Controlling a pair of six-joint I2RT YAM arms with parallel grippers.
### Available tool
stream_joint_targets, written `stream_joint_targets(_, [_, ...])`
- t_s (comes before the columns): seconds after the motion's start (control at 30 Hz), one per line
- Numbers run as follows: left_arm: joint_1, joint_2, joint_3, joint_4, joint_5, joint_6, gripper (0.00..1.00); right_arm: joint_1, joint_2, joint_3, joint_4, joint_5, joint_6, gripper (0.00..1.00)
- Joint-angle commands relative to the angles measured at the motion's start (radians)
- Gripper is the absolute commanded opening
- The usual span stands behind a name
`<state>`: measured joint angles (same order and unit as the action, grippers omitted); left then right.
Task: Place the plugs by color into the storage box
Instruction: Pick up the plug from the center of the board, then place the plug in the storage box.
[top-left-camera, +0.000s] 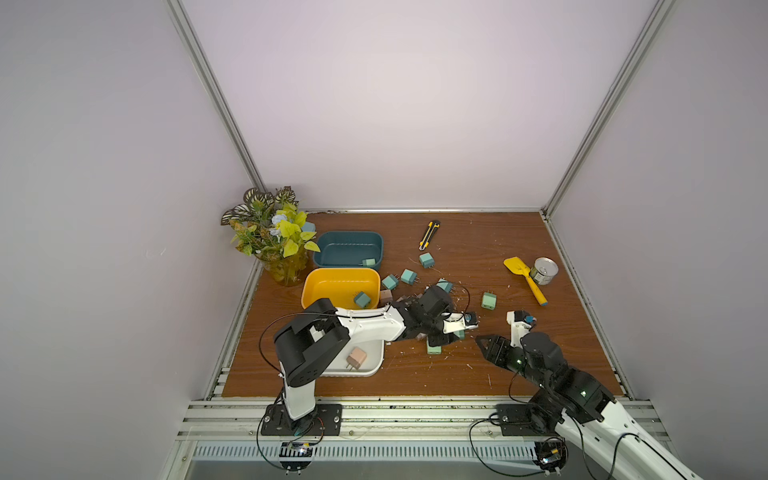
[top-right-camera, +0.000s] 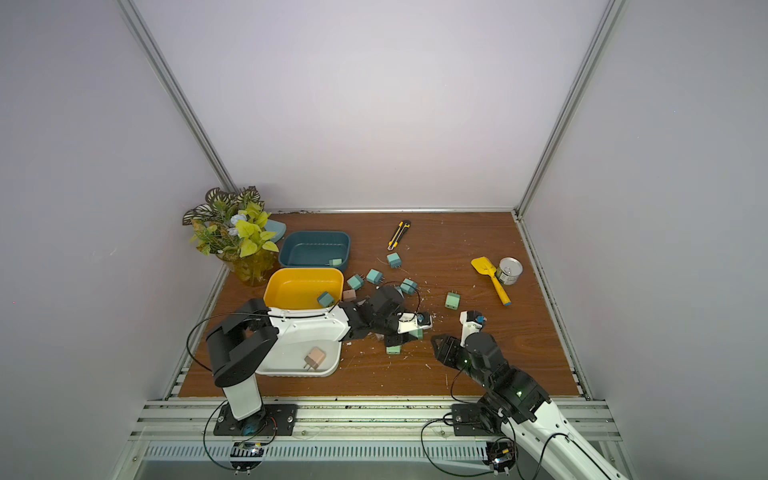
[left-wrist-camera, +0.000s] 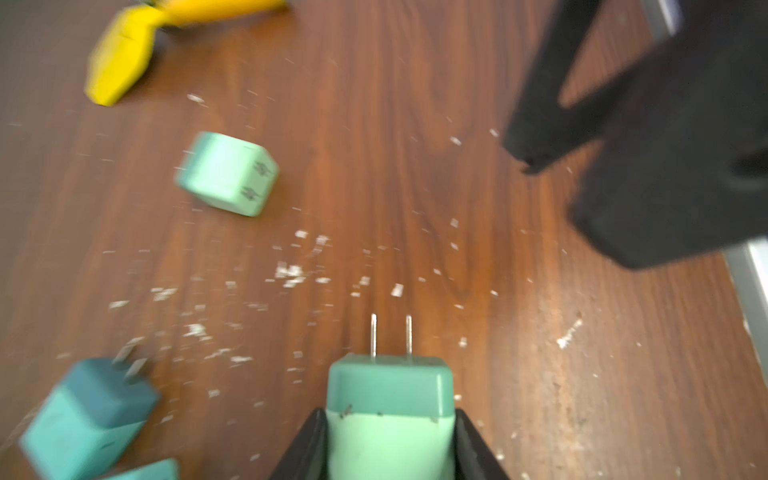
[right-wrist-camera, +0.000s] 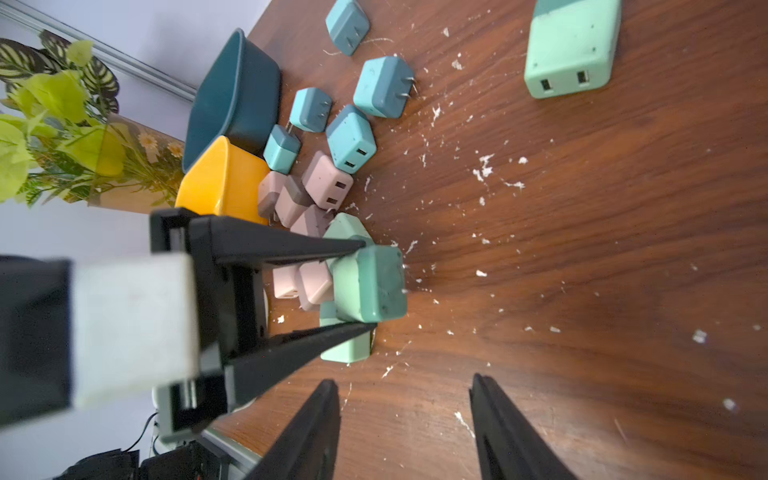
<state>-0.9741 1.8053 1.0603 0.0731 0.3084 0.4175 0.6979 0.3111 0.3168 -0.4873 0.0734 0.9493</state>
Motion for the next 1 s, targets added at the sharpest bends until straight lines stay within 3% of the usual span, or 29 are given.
stream_joint_targets(0.0, [0.045,-0.045,0.006,0.048,0.025,-0.066,0.32,-0.002,0.031,0.069,0.075,0.015,-0.028,0.56])
stream_joint_targets(0.3, [0.085,-0.095,0.015,0.017,-0.013,-0.115,0.32,-0.002,0.231,0.151,0.19,-0.041,-0.091,0.56])
stream_joint_targets(0.63, [0.259,-0.144,0.017,0.016,-0.093,-0.274,0.3,-0.002,0.406,0.267,0.357,-0.053,-0.153,0.56])
stream_joint_targets(0.97, [0.379,-0.192,0.042,0.011,-0.121,-0.258,0.3,0.0,0.692,0.443,0.464,-0.125,-0.231,0.56])
